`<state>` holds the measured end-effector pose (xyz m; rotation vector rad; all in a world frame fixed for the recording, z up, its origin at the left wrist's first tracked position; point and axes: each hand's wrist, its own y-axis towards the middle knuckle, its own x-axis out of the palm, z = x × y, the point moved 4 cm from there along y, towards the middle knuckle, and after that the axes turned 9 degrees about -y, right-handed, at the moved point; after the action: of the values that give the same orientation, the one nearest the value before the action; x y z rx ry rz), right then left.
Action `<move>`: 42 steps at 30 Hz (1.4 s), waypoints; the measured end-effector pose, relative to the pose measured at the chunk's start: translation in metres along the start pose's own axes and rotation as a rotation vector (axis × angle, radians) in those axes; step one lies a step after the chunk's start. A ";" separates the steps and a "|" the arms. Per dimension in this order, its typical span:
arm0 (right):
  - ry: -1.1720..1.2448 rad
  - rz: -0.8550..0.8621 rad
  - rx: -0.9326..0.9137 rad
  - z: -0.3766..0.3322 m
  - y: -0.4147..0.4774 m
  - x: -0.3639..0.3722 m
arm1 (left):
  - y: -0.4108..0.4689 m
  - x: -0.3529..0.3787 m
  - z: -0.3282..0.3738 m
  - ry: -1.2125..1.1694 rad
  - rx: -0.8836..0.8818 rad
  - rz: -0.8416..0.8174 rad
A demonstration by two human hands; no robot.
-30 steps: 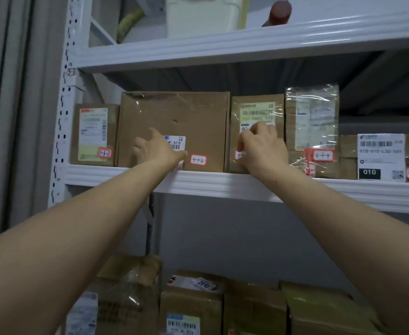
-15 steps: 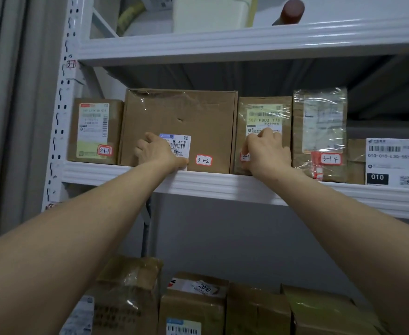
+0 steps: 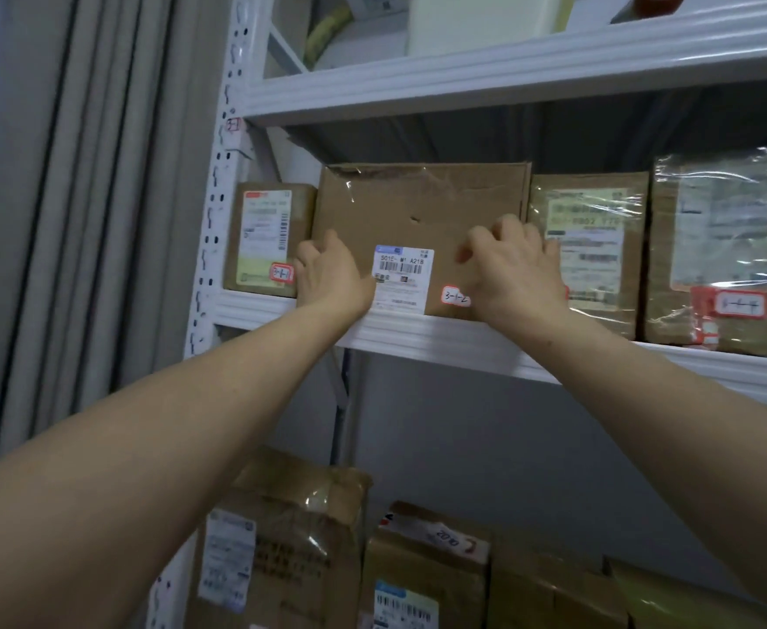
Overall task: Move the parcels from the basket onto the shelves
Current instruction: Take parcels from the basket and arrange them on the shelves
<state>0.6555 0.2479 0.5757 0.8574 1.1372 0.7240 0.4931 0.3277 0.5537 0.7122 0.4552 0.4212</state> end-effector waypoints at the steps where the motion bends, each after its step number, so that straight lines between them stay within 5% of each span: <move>1: 0.019 0.007 -0.061 -0.016 0.001 0.002 | 0.001 -0.008 -0.008 0.014 0.000 0.016; 12: 0.048 -0.134 -0.422 -0.156 0.024 0.045 | 0.052 -0.065 -0.105 0.099 0.069 0.030; 20: -0.028 -0.278 -0.358 -0.196 0.038 0.073 | 0.086 -0.055 -0.140 -0.044 0.169 -0.092; 42: -0.149 -0.184 -0.358 -0.199 0.031 0.070 | 0.073 -0.053 -0.136 -0.005 0.250 -0.129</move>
<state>0.4816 0.3637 0.5340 0.4889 0.9045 0.6735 0.3621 0.4217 0.5275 0.9192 0.5519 0.2434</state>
